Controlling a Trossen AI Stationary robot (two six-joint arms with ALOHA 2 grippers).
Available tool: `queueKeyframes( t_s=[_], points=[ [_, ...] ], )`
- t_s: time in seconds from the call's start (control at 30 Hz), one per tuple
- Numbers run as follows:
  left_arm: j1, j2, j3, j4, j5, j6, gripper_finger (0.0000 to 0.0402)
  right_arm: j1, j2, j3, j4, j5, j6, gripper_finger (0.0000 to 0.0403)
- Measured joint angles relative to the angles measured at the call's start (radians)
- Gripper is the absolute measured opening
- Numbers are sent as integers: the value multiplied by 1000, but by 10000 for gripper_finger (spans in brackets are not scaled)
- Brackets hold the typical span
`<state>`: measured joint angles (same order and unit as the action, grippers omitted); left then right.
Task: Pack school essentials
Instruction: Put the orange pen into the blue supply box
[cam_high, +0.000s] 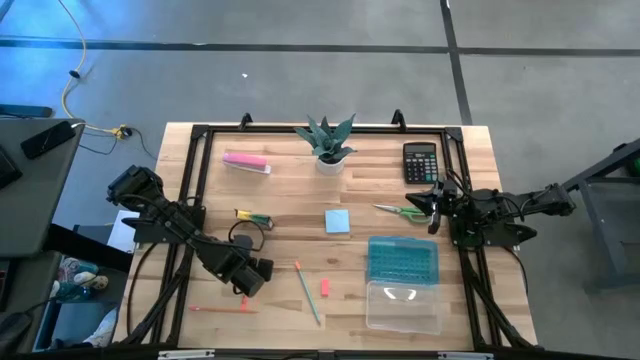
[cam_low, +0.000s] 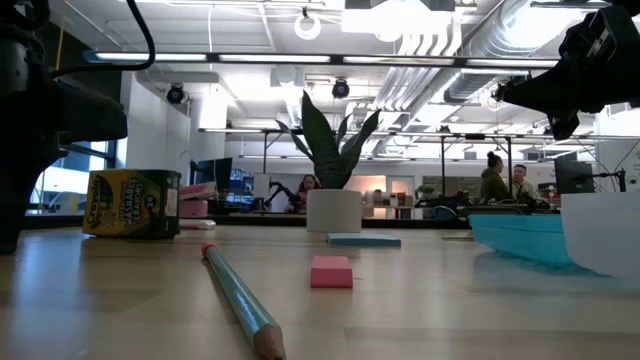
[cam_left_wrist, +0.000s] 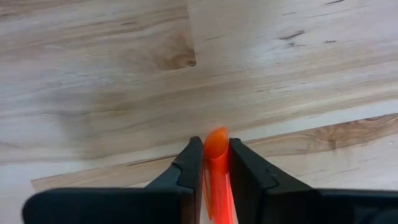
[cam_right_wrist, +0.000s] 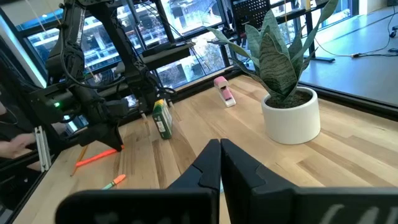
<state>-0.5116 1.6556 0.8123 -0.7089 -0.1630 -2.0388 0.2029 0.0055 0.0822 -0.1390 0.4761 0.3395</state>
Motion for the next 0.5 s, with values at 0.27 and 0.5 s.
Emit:
queueKeyframes(
  t_s=[0.27,0.5],
  points=[
    [1,4,34,-4,-24,0,54,0,0,0,0,0,0,0],
    [1,4,45,27,-51,0,52,0,0,0,0,0,0,0]
  ],
)
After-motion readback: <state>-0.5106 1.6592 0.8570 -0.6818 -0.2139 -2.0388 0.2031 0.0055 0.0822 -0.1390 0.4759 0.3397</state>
